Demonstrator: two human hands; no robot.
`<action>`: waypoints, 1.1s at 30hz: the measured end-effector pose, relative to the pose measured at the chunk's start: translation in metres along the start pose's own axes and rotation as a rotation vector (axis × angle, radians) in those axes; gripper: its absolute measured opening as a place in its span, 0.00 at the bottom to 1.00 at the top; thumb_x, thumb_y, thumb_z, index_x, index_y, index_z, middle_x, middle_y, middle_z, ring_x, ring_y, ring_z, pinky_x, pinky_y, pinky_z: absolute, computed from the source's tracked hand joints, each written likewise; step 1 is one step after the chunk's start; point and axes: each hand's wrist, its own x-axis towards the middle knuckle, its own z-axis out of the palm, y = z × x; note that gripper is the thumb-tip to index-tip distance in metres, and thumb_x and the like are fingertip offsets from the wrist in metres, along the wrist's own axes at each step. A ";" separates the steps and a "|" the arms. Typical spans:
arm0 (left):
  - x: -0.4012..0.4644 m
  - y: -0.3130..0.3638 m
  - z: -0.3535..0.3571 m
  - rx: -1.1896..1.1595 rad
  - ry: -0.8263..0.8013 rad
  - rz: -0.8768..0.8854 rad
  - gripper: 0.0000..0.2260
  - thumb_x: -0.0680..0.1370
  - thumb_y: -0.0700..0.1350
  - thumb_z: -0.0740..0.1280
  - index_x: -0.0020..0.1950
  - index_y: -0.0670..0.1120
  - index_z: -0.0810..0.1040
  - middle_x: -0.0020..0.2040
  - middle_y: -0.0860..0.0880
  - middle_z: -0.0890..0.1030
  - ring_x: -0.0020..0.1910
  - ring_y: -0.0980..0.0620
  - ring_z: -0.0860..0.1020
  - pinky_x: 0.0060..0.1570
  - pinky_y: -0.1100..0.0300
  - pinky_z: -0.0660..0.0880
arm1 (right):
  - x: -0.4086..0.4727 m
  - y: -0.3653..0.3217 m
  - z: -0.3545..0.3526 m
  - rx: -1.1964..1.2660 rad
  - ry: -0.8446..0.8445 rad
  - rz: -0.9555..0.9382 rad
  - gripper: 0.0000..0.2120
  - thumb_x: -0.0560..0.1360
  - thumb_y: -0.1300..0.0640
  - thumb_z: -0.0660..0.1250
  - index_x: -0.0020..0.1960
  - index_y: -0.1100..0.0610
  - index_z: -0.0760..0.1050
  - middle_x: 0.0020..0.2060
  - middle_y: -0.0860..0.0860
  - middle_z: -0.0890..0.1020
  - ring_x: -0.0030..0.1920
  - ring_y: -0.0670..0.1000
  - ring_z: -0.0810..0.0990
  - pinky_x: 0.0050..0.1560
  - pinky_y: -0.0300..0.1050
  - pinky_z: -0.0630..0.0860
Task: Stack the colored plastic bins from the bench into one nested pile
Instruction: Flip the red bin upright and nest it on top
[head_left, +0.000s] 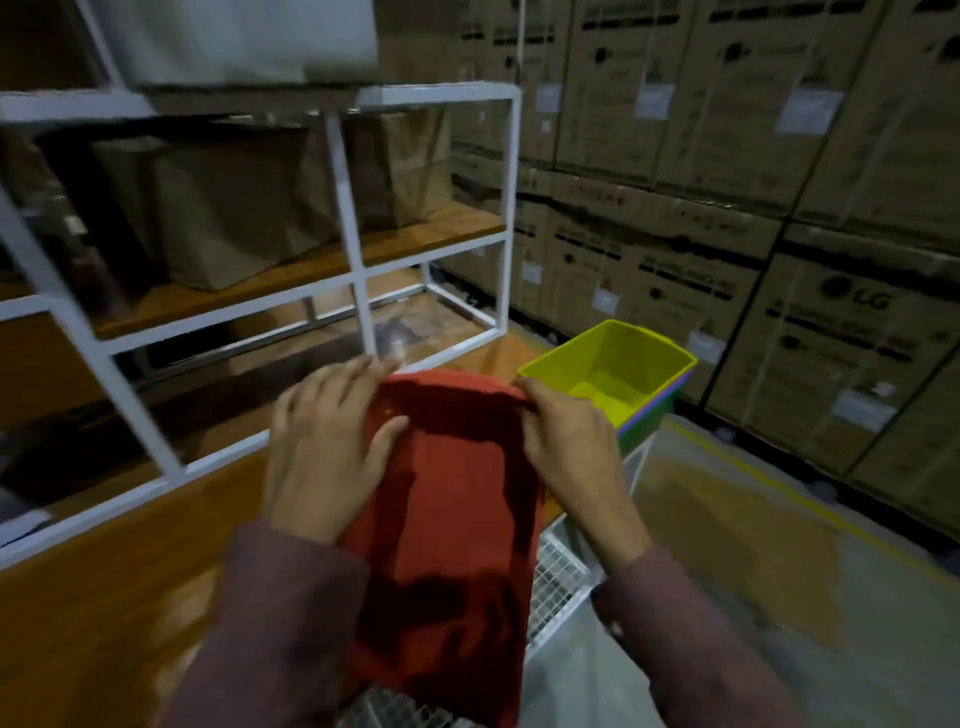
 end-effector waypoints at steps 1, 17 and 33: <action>0.005 0.006 0.010 -0.030 0.029 -0.065 0.24 0.81 0.57 0.66 0.77 0.55 0.71 0.75 0.50 0.76 0.75 0.45 0.71 0.71 0.42 0.67 | 0.011 0.028 -0.004 0.031 0.037 0.072 0.18 0.79 0.53 0.64 0.68 0.48 0.79 0.45 0.58 0.88 0.46 0.65 0.86 0.41 0.57 0.82; 0.156 0.153 0.232 -0.905 -0.044 -0.544 0.24 0.82 0.65 0.60 0.72 0.55 0.78 0.60 0.52 0.85 0.58 0.51 0.83 0.59 0.42 0.81 | 0.212 0.313 -0.028 0.271 0.189 0.601 0.11 0.82 0.54 0.67 0.62 0.51 0.84 0.40 0.50 0.84 0.38 0.42 0.81 0.37 0.38 0.77; 0.163 0.253 0.278 -0.736 0.182 -1.004 0.15 0.82 0.57 0.68 0.68 0.57 0.82 0.53 0.55 0.89 0.51 0.50 0.85 0.50 0.44 0.83 | 0.300 0.448 0.014 0.245 -0.408 0.323 0.23 0.81 0.52 0.61 0.75 0.41 0.75 0.28 0.51 0.86 0.34 0.51 0.86 0.47 0.52 0.83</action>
